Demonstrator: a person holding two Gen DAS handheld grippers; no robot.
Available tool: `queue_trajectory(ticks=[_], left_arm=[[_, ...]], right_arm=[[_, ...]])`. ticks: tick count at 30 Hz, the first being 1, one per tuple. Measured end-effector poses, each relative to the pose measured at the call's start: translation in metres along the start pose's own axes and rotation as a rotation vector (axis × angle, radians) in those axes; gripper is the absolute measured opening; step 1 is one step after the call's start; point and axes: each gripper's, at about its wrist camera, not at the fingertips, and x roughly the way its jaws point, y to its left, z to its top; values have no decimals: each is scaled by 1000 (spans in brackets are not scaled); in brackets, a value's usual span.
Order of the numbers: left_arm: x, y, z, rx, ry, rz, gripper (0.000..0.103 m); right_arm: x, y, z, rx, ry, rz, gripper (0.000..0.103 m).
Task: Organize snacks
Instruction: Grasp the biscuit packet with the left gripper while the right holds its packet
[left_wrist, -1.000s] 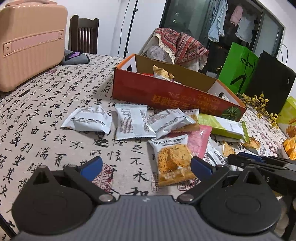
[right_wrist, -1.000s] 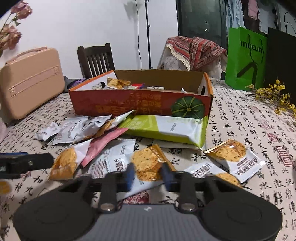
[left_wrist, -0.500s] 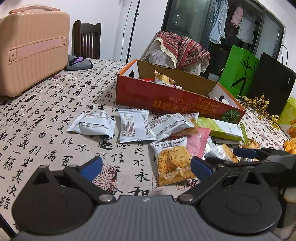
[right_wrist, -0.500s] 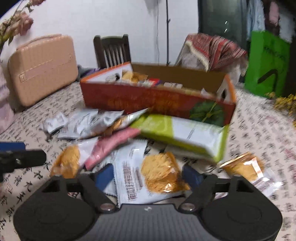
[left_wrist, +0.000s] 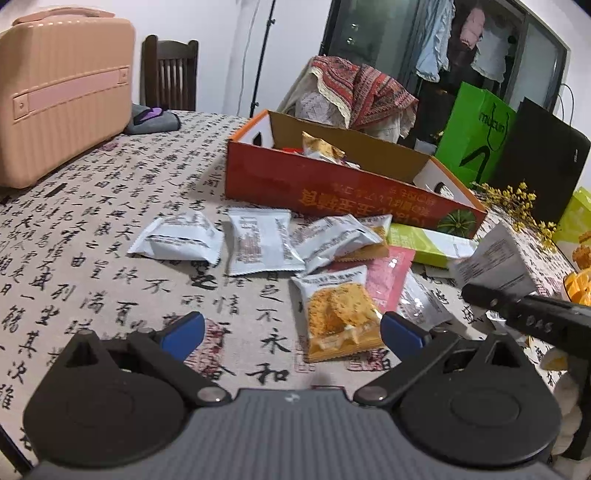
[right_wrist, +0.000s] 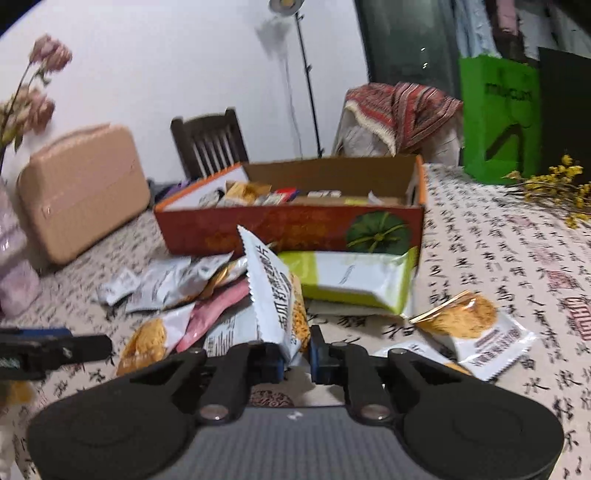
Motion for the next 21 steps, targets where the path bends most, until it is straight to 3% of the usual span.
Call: queue_trajectory(ticks=[7, 12, 14, 16, 19, 21], left_arm=[[19, -24, 3, 14, 30, -4, 103], [41, -38, 8, 13, 37, 58, 103], [46, -37, 11, -15, 36, 71, 96], [50, -33, 11, -39, 39, 62, 83], [46, -32, 11, -26, 29, 56, 52], [44, -32, 11, -31, 30, 54, 47]], right_arm=[[-29, -5, -4, 6, -85, -76, 12], [-39, -8, -8, 11, -106, -84, 12], [-40, -8, -9, 12, -108, -83, 12], [-41, -8, -10, 17, -111, -80, 12], [-44, -10, -12, 23, -117, -82, 12], [-43, -10, -12, 33, -120, -85, 12]])
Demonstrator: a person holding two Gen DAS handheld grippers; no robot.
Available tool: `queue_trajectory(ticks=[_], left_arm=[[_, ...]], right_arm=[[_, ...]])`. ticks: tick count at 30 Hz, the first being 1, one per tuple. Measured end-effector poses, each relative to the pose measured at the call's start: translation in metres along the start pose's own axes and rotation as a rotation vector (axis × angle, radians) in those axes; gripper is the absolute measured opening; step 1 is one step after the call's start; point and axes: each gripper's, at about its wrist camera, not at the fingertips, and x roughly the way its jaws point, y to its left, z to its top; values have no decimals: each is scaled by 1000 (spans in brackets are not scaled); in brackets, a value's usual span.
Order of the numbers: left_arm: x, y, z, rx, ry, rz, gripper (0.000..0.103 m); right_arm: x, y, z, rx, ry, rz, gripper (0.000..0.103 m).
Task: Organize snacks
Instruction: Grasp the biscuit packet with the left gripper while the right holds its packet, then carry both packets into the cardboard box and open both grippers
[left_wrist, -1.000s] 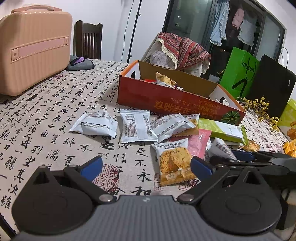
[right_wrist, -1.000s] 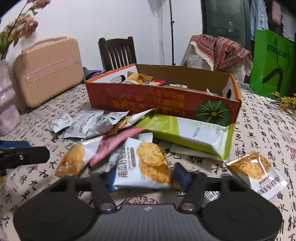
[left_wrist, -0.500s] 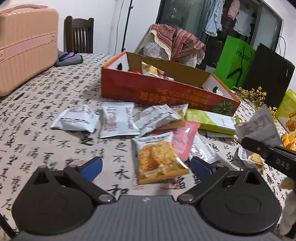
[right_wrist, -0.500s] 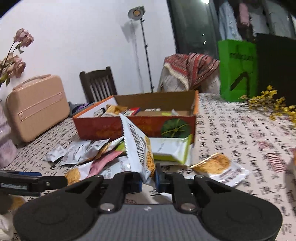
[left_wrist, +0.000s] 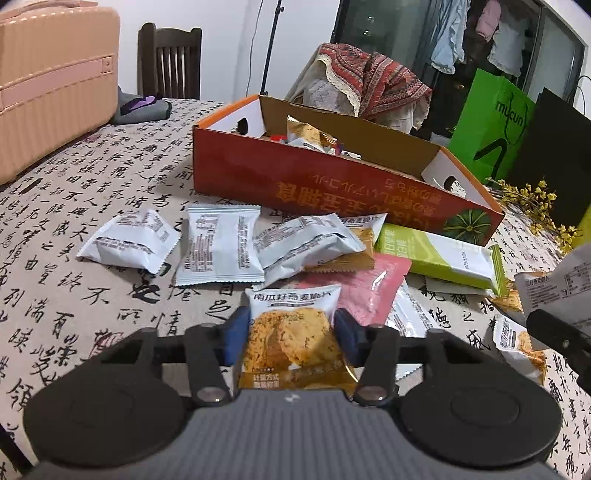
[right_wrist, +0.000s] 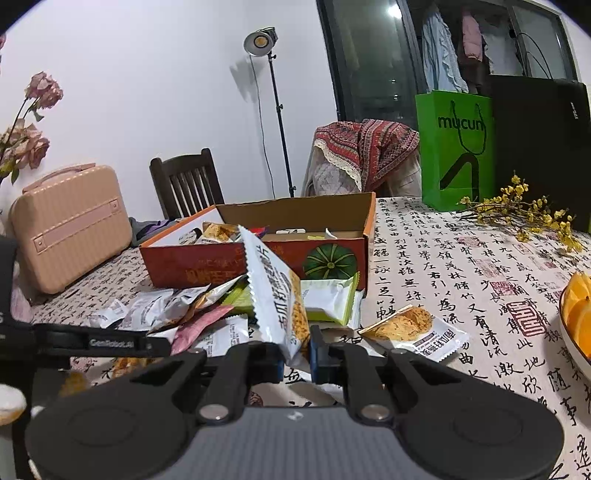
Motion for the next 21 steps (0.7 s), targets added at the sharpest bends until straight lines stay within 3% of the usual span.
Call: queue_trajectory(ticks=[11, 21], left_arm=[[-32, 0, 8, 33, -82, -31, 45], [-54, -11, 37, 71, -188, -51, 45]], right_arm=[[-3, 6, 3, 2, -18, 7, 12], [1, 13, 31, -9, -90, 34, 12]])
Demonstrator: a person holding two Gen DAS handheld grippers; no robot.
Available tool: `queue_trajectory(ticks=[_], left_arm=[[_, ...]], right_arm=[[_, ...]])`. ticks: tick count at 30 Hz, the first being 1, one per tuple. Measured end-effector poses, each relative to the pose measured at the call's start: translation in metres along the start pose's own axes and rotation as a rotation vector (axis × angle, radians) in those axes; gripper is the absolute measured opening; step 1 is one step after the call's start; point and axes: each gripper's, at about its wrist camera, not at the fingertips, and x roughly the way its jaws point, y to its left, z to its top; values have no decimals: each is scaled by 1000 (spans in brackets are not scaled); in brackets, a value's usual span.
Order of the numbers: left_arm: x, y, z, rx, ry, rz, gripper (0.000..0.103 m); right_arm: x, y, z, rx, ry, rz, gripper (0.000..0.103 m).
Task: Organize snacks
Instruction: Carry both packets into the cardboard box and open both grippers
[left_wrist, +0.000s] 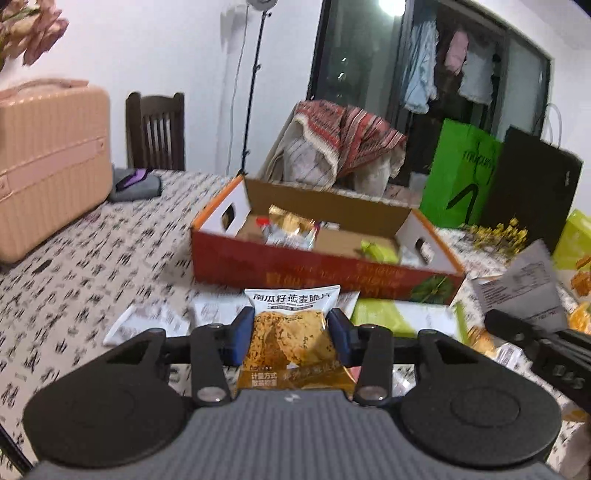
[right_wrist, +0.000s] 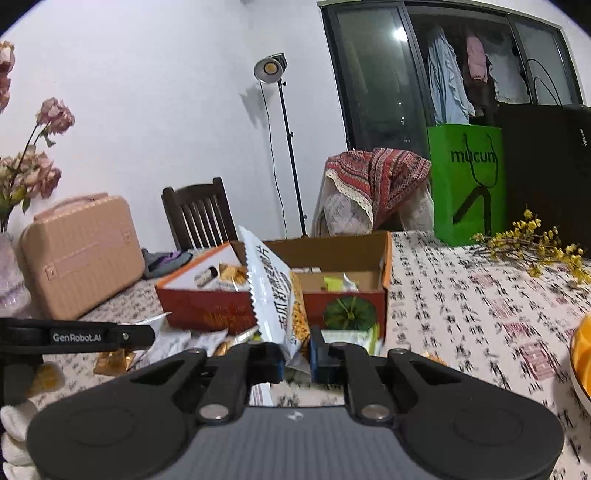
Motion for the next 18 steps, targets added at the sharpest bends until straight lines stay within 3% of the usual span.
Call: queue_trajectory(ticks=[3, 18], left_arm=[[-1, -2, 11, -6, -20, -39, 45], [43, -36, 89, 13, -104, -53, 44]], right_arm=[[9, 6, 10, -23, 4, -25, 12], [68, -7, 91, 22, -54, -77, 12]])
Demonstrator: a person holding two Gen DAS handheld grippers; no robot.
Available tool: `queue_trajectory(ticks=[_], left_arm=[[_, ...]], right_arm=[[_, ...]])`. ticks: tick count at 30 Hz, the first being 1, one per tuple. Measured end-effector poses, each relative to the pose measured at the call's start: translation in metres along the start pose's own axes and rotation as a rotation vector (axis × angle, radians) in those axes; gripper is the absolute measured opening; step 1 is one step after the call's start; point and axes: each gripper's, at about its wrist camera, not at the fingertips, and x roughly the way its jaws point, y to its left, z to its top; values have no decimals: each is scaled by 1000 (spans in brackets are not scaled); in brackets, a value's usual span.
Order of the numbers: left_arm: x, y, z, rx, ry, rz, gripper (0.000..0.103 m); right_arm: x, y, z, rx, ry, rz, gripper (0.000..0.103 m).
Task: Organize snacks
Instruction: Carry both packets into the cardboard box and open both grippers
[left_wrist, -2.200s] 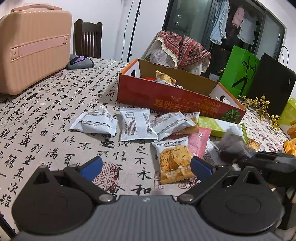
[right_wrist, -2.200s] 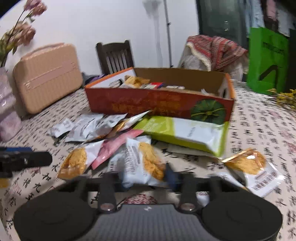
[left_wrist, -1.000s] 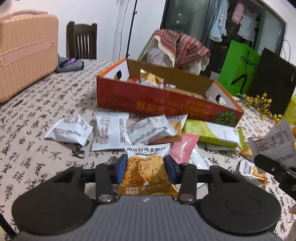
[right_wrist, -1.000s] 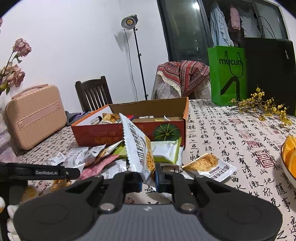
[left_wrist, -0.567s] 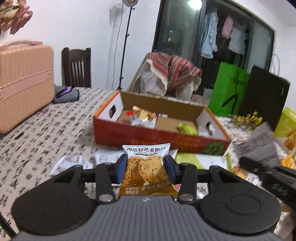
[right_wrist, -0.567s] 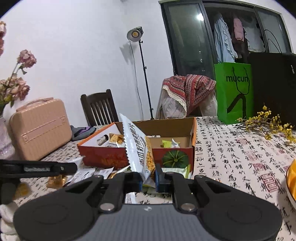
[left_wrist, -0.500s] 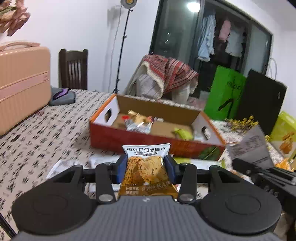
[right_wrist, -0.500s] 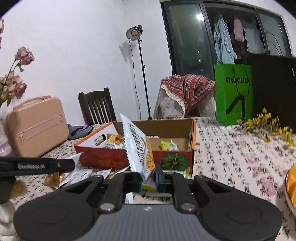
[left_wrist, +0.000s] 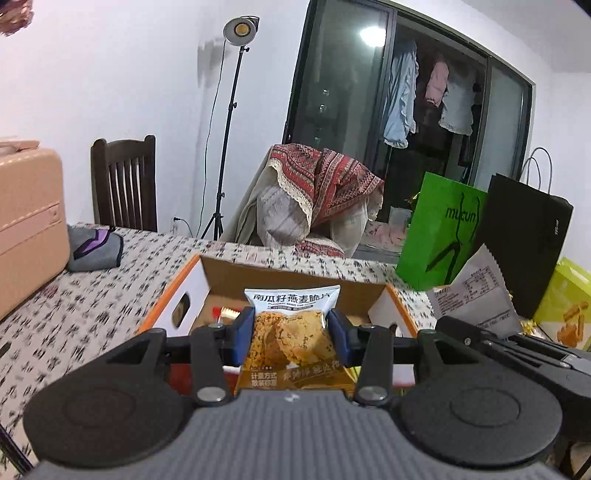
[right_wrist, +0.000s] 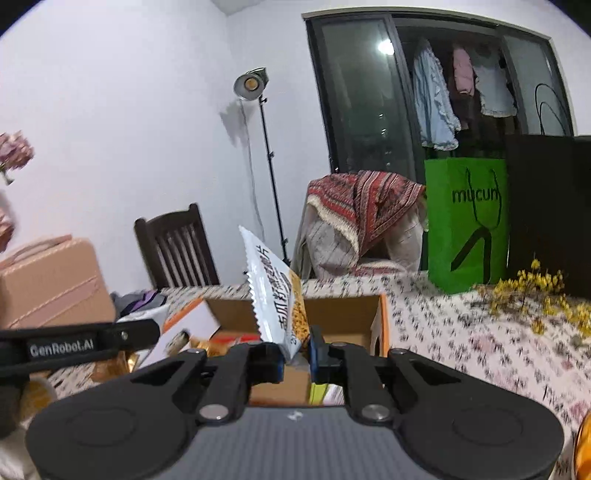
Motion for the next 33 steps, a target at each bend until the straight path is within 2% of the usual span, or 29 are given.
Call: queue_trajectory(ticks=[9, 15, 18, 22, 29, 30, 31, 32, 33], left_arm=[[59, -11, 25, -16, 5, 6, 43], [97, -2, 15, -17, -5, 67, 43], [113, 5, 7, -5, 29, 83, 43], [123, 11, 2, -7, 61, 89, 43], [122, 12, 0, 3, 50, 71, 44], [121, 12, 1, 3, 49, 70, 49], [120, 11, 1, 5, 42, 68, 60], [118, 10, 1, 9, 31, 72, 68], [115, 9, 1, 12, 17, 84, 83]], right_arm=[[54, -8, 16, 22, 22, -43, 12], [85, -20, -4, 35, 30, -50, 12], [96, -26, -15, 26, 49, -49, 12], [104, -30, -21, 21, 76, -53, 12], [106, -33, -25, 16, 88, -41, 13], [107, -33, -25, 10, 90, -37, 15], [108, -32, -25, 5, 95, -36, 16], [107, -31, -26, 3, 94, -40, 16], [107, -31, -27, 2, 94, -44, 26]])
